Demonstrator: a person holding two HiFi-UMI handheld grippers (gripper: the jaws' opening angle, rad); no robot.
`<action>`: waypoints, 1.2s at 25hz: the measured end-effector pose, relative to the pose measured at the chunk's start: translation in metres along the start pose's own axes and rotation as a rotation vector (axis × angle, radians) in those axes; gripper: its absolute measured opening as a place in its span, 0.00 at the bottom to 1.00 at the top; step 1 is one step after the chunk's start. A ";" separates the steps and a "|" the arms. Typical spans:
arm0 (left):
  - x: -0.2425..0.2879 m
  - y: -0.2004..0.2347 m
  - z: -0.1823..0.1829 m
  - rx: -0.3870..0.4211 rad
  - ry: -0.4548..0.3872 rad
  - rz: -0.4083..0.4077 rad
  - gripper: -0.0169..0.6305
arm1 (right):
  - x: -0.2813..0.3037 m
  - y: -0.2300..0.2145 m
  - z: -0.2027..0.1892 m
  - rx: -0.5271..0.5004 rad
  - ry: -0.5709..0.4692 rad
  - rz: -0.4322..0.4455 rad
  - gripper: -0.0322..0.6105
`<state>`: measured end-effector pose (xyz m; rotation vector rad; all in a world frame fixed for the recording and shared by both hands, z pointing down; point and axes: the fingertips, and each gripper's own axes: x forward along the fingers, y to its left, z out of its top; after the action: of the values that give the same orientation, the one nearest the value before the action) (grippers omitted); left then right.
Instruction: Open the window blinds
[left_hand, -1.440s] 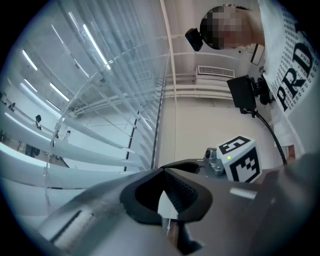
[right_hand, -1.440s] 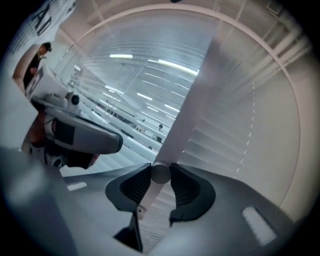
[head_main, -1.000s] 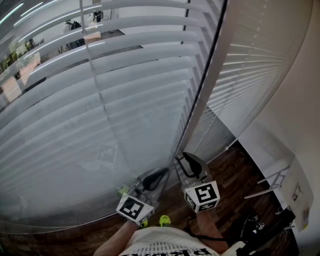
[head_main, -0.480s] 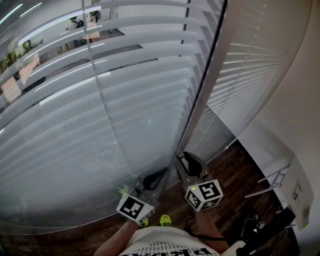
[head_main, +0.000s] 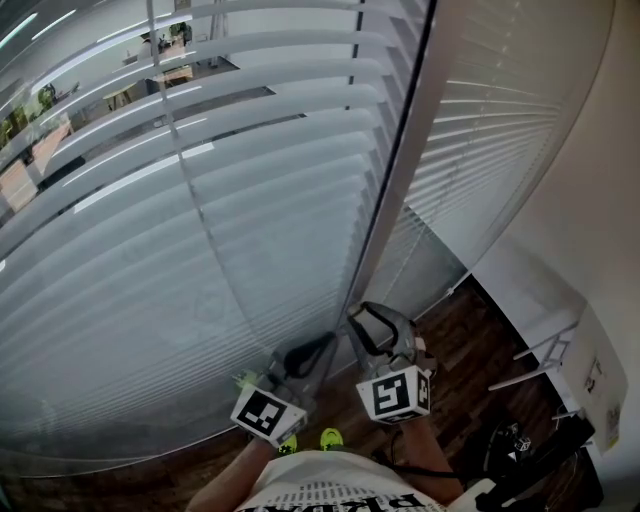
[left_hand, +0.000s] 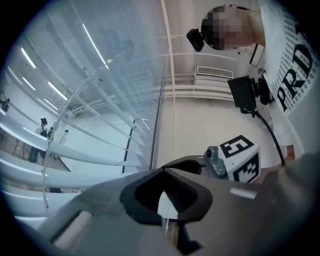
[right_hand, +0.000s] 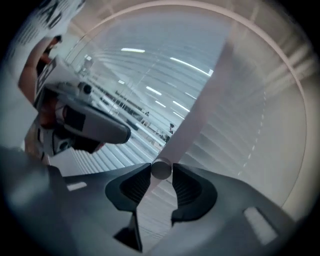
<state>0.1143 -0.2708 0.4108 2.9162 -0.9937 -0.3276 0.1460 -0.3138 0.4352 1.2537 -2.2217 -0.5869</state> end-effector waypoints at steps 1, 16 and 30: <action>0.000 0.000 0.000 0.000 0.000 -0.001 0.01 | 0.001 0.002 0.000 -0.108 0.026 -0.013 0.26; -0.001 0.000 -0.006 0.004 0.011 -0.008 0.01 | 0.007 0.004 0.001 -0.194 0.039 -0.060 0.24; 0.003 -0.003 -0.008 -0.015 0.012 -0.018 0.01 | 0.004 -0.001 0.005 0.224 -0.063 -0.020 0.24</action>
<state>0.1200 -0.2702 0.4174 2.9118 -0.9590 -0.3167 0.1417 -0.3173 0.4316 1.3851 -2.3818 -0.3979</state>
